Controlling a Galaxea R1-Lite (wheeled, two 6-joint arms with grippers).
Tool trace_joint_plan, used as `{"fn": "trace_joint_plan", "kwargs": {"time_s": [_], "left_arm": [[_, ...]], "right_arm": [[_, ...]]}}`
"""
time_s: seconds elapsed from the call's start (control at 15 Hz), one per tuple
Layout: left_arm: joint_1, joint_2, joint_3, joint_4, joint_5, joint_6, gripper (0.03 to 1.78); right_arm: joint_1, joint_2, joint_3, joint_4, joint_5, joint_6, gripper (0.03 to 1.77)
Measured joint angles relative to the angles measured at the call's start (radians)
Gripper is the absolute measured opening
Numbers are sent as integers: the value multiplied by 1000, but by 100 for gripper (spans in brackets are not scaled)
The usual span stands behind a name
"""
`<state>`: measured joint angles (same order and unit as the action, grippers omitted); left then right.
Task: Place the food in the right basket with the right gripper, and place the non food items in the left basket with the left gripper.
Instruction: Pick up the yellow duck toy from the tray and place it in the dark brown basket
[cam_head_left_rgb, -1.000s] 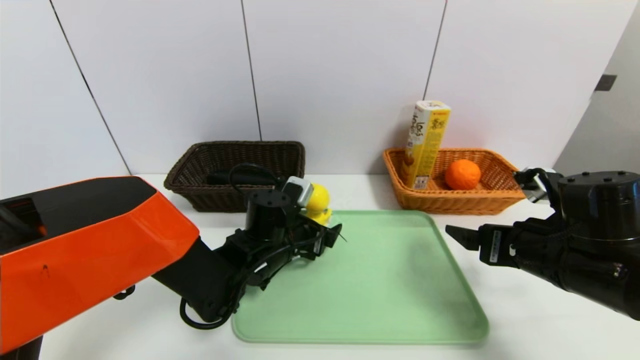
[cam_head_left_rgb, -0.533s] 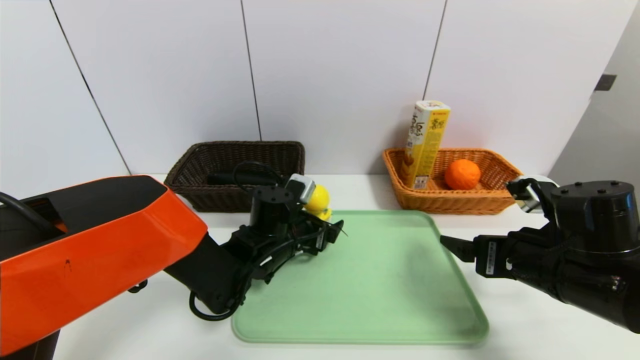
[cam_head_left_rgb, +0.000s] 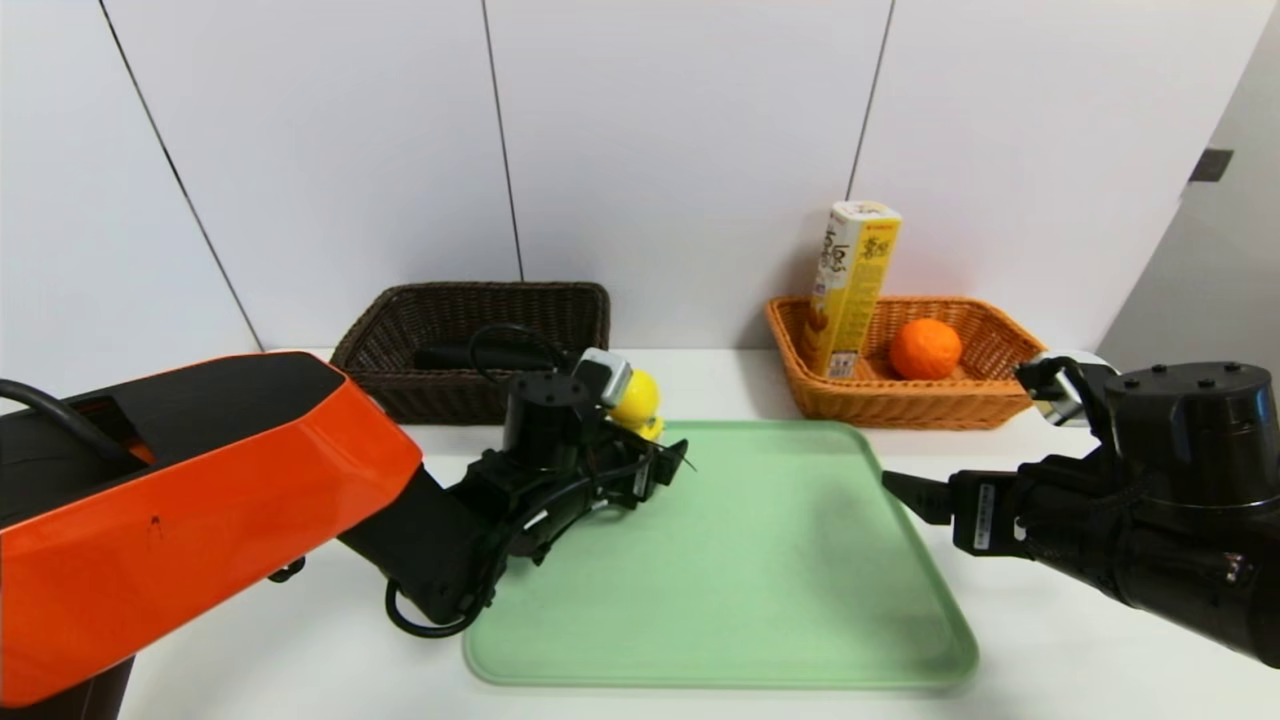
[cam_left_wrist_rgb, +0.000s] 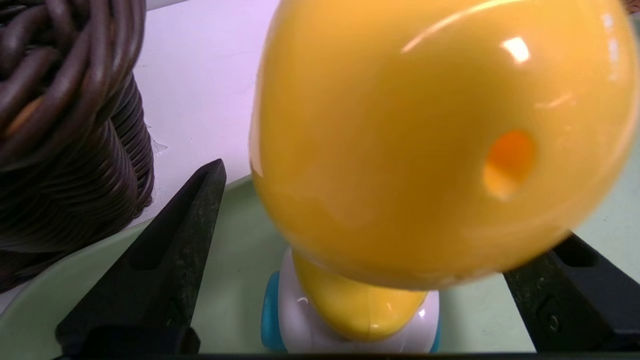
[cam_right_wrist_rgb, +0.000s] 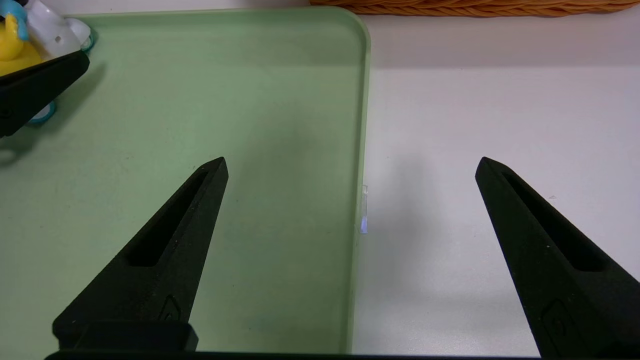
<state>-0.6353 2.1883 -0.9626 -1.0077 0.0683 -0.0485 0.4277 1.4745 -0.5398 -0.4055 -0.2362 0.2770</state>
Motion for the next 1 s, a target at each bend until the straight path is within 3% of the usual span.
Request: {"fn": "trace_joint_plan", "kwargs": {"time_s": [0.2,0.33,0.6,1.0], "left_arm": [[0,6,-6,-3,1,-1,163],[0,12,-11,-6,1,-1,126],[-1,15,-11,-11,1,-4,85],[-2,-3,1,1,0,-11,81]], "right_arm": [[0,-2,5,0,0,-1,171],[0,-3,6,-1,0,-1,171],[0,-10,7,0,3,0,171],[0,-26,16,0,4,0,171]]}}
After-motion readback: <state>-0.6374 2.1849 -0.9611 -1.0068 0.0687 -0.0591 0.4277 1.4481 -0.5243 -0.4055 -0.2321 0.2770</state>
